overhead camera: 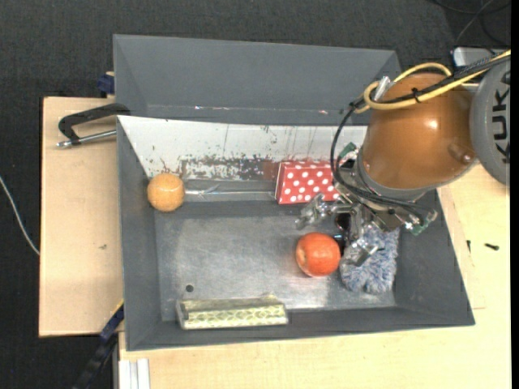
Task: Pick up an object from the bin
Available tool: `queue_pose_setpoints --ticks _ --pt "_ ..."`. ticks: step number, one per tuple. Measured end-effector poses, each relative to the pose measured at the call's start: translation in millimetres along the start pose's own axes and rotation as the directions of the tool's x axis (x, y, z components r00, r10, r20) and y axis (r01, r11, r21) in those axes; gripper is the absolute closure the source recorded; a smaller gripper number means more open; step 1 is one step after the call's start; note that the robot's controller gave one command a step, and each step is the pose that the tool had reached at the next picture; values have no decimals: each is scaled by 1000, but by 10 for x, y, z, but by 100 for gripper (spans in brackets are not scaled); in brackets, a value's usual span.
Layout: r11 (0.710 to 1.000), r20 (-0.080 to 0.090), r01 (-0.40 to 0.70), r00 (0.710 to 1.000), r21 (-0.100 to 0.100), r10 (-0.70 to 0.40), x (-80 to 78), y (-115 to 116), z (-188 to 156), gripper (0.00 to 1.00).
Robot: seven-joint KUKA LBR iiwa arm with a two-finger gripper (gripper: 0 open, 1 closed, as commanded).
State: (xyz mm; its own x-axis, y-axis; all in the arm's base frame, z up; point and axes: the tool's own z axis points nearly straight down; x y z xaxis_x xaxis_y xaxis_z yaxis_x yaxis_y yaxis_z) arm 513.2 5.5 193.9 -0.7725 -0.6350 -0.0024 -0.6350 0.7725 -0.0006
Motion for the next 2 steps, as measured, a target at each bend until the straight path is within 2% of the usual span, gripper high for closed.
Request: queue_pose_setpoints --ticks 1,2 --pt "997 5 -69 998 25 69 143 -734 1071 100" --pt "997 10 -70 997 25 70 129 -727 1077 100"
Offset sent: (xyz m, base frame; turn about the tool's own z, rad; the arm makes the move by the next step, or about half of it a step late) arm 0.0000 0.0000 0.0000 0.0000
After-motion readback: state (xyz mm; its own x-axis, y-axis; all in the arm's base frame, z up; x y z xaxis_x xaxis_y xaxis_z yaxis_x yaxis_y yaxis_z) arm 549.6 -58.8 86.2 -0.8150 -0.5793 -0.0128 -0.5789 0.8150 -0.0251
